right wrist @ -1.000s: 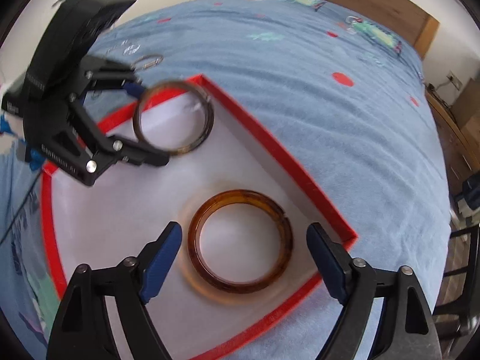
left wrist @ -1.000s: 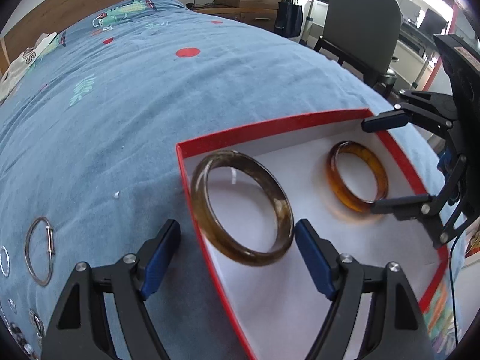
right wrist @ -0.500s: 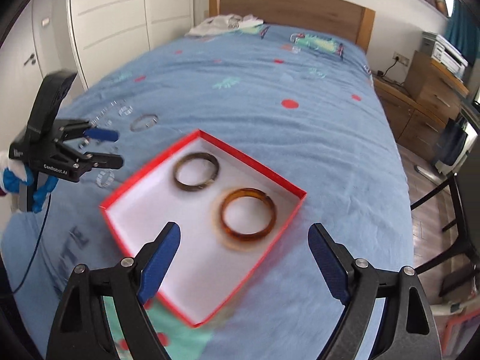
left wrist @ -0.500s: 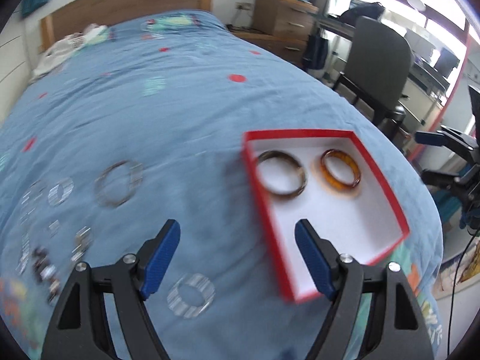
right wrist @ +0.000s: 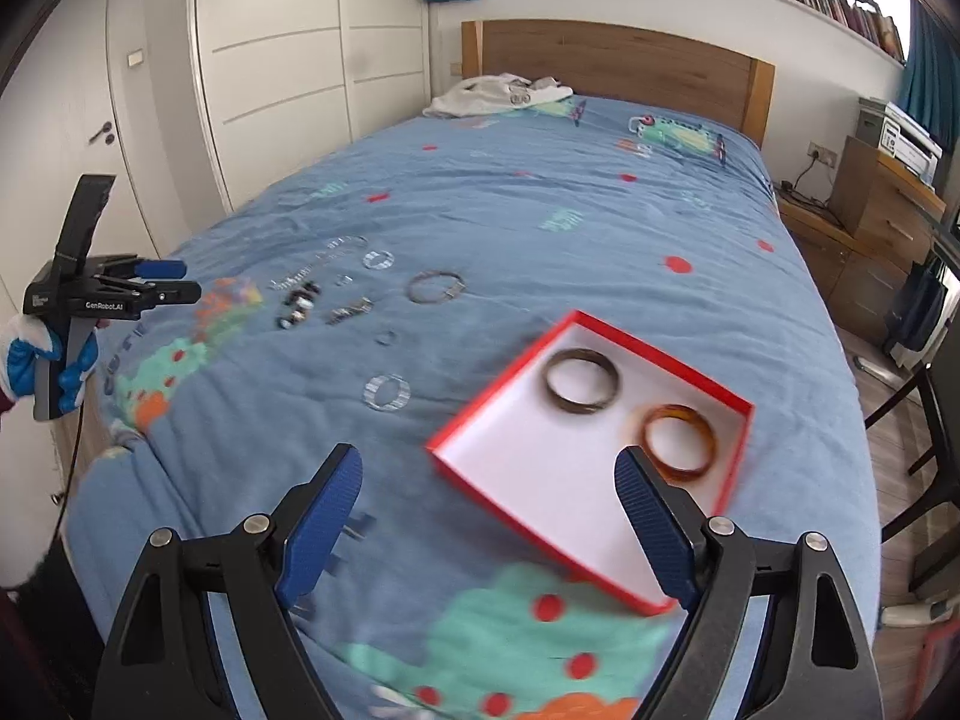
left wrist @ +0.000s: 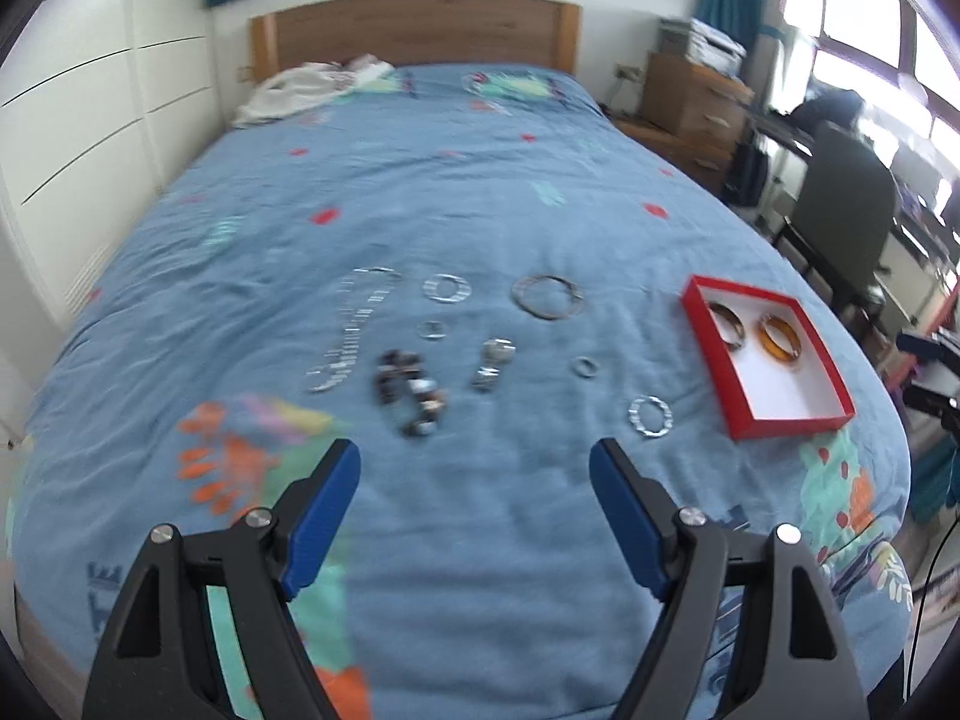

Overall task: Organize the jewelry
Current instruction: 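Move both tools back toward the remaining jewelry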

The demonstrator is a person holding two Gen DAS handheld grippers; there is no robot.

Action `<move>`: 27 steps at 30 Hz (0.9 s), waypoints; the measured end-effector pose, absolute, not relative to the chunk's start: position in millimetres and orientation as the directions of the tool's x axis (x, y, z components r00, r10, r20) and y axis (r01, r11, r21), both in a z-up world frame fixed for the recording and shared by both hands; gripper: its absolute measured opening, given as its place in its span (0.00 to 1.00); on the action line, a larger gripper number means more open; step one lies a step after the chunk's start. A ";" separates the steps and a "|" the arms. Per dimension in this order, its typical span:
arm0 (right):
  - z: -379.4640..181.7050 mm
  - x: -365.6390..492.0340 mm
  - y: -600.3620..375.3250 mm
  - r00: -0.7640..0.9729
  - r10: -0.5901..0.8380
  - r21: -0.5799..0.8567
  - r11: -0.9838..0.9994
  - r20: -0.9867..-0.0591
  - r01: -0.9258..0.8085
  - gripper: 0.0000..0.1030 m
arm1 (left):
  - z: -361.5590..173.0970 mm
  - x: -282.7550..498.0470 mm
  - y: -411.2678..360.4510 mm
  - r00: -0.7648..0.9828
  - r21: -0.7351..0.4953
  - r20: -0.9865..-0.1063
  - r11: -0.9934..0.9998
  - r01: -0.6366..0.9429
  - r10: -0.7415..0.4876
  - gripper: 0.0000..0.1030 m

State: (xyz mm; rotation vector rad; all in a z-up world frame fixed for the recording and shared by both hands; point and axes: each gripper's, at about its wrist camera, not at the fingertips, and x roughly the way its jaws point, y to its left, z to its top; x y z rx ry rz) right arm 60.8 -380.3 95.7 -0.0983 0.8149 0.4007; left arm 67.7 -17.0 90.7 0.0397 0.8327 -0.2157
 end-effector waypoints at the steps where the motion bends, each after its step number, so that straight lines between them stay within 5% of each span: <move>1: 98.8 56.3 -370.6 0.621 0.314 0.072 0.921 -0.718 -0.383 0.83 | 92.6 62.9 -6.0 0.659 -0.053 -0.733 0.980 0.190 -0.167 0.76; 12: 99.2 56.2 -296.4 0.611 0.353 0.086 0.902 -0.709 -0.422 0.77 | 70.4 48.7 61.3 0.667 -0.112 -0.734 0.992 0.065 -0.127 0.76; 27: 21.6 129.8 -247.1 0.514 0.358 0.161 0.907 -0.780 -0.388 0.71 | 2.3 140.4 23.9 0.579 -0.181 -0.796 0.982 0.048 -0.175 0.76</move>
